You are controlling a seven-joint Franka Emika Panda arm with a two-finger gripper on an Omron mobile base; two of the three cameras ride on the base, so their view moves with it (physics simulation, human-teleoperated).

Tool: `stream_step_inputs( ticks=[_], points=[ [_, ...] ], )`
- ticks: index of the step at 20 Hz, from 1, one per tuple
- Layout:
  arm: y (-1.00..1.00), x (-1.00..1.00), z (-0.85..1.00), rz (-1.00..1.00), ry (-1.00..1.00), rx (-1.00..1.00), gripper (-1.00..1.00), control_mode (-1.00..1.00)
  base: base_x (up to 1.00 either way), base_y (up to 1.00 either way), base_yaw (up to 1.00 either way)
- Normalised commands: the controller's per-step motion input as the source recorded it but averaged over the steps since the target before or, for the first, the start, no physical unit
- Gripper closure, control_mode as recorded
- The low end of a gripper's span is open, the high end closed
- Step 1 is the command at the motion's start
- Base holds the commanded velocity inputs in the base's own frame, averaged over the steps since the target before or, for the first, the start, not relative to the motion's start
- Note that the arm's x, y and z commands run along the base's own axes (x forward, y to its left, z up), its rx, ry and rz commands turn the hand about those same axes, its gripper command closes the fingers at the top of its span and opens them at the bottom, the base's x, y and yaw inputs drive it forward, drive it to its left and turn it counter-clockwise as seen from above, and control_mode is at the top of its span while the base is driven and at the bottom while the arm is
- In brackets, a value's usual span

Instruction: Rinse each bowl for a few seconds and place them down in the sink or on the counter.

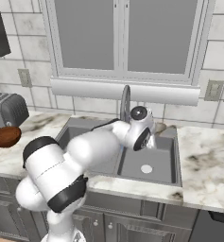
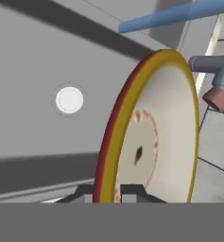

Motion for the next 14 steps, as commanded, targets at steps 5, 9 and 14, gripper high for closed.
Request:
stream_step_inputs(
  ticks=[5, 9, 14],
  points=[
    [-0.5, 0.0, 0.07, -0.32, 0.12, -0.04, 1.0, -1.0, 0.0, 0.0, 0.0],
    [-0.51, -0.01, 0.0, -0.33, 0.03, 0.0, 1.0, -1.0, 0.0, 0.0, 0.0],
    [-0.42, -0.18, 0.0, -0.31, 0.0, 0.02, 1.0, -1.0, 0.0, 0.0, 0.0]
  ],
)
